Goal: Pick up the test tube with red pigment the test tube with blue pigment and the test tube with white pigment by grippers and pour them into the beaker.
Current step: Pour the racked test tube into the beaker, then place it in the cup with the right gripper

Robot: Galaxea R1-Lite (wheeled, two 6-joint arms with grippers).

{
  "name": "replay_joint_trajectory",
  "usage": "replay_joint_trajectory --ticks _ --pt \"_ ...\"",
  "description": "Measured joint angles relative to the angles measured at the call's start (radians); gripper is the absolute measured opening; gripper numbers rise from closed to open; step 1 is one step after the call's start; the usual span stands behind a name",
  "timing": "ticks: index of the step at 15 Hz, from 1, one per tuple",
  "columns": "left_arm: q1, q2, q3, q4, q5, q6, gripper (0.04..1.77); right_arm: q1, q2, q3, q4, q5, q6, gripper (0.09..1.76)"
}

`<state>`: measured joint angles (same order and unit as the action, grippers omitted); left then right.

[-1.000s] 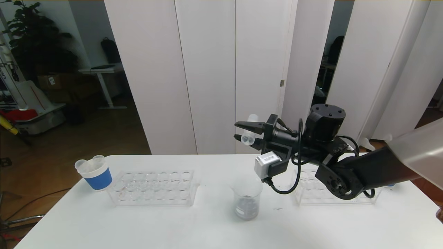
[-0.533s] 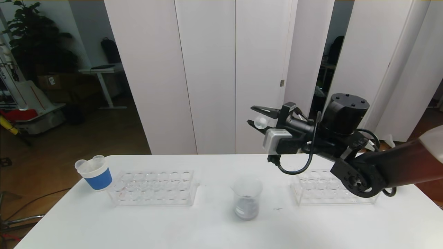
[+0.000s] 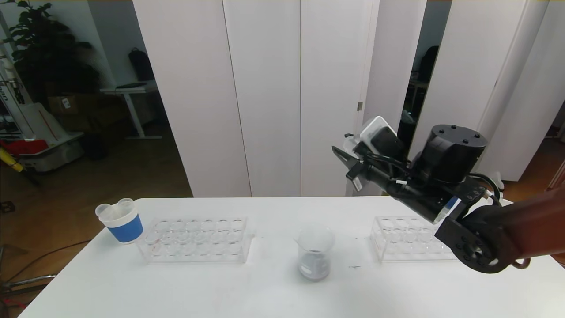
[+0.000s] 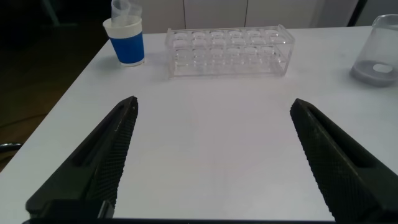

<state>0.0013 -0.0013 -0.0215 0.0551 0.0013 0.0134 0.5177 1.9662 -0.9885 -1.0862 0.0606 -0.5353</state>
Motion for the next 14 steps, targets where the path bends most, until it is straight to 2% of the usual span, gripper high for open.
replay_joint_trajectory --ticks 5,9,14 --pt "0.0 0.0 0.0 0.0 0.0 0.0 1.75 0.004 -0.056 0.121 0.003 -0.079 0.285 0.61" --pt "0.0 0.0 0.0 0.0 0.0 0.0 1.75 -0.003 -0.083 0.153 0.026 -0.122 0.491 0.61" --pt "0.0 0.0 0.0 0.0 0.0 0.0 1.75 -0.019 -0.14 0.162 0.142 -0.139 0.578 0.61"
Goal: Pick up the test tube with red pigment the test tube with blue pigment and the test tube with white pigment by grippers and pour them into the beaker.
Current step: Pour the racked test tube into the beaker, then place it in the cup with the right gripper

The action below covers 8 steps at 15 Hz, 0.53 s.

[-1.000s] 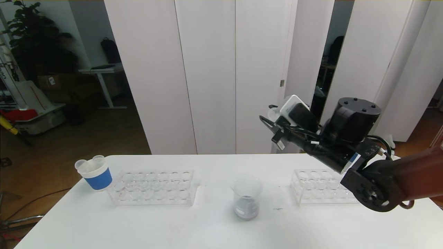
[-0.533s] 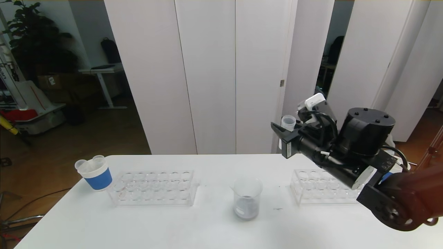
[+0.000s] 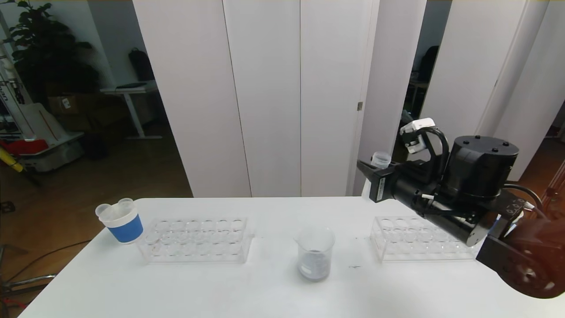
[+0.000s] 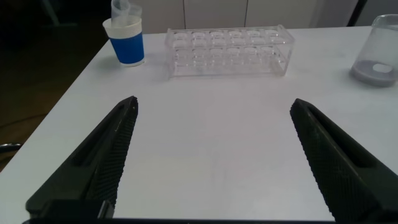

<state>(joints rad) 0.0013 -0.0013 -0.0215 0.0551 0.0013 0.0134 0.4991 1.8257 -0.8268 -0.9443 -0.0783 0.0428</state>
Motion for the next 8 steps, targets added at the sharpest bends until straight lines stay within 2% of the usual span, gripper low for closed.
replay_joint_trajectory --ticks 4,8 --pt "0.0 0.0 0.0 0.0 0.0 0.0 1.75 -0.073 -0.053 -0.001 0.01 -0.038 -0.011 0.61" --pt "0.0 0.0 0.0 0.0 0.0 0.0 1.75 -0.219 -0.109 0.003 0.003 -0.037 -0.049 0.61"
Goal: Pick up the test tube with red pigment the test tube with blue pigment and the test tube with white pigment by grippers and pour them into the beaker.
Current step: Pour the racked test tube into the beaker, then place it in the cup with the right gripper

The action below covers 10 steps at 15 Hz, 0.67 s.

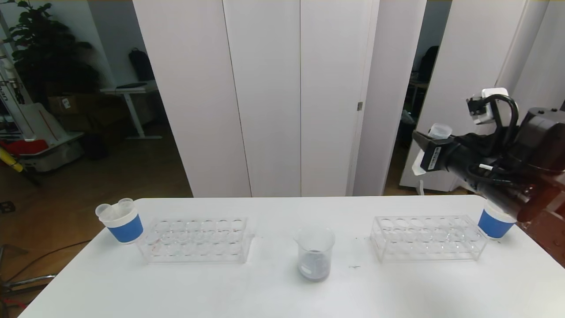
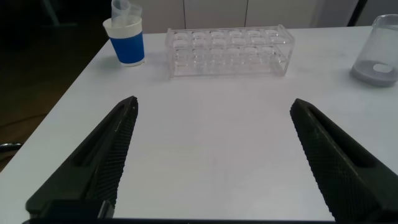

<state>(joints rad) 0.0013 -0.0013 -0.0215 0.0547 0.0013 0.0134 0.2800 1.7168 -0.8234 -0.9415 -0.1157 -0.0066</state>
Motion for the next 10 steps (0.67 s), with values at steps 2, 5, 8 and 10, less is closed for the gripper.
replay_joint_trajectory --ticks 2,5,8,10 --pt "0.0 0.0 0.0 0.0 0.0 0.0 1.75 -0.09 -0.026 0.002 0.0 0.006 -0.011 0.61" --pt "0.0 0.0 0.0 0.0 0.0 0.0 1.75 -0.249 -0.048 0.004 -0.003 0.009 -0.015 0.61" --pt "0.0 0.0 0.0 0.0 0.0 0.0 1.75 -0.432 -0.049 0.009 -0.006 0.055 -0.01 0.61" --pt "0.0 0.0 0.0 0.0 0.0 0.0 1.75 -0.533 -0.033 0.015 -0.008 0.086 -0.002 0.61"
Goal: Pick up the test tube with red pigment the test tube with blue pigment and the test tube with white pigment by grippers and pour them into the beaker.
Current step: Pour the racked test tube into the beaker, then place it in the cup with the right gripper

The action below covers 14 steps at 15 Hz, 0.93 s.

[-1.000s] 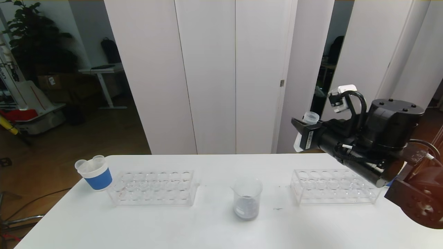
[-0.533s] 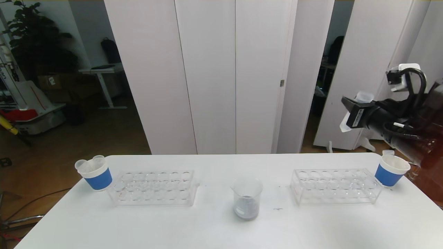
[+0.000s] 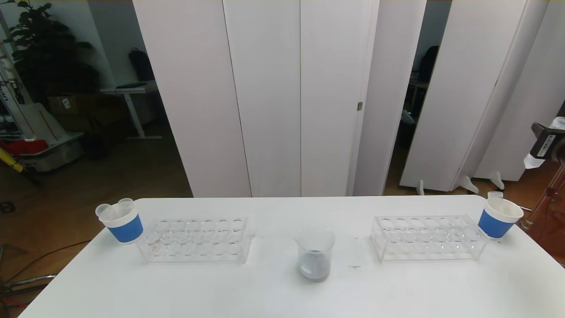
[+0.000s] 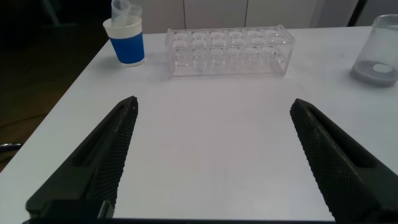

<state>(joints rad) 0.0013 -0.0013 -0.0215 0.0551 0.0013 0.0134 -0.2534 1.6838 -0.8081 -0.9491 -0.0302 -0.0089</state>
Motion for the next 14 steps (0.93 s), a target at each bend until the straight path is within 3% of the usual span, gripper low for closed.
replay_joint_trajectory --ticks 4,14 --pt "0.0 0.0 0.0 0.0 0.0 0.0 1.75 -0.095 0.088 0.009 -0.048 0.004 0.054 0.61" --pt "0.0 0.0 0.0 0.0 0.0 0.0 1.75 -0.135 0.336 0.041 -0.208 -0.001 0.1 0.61"
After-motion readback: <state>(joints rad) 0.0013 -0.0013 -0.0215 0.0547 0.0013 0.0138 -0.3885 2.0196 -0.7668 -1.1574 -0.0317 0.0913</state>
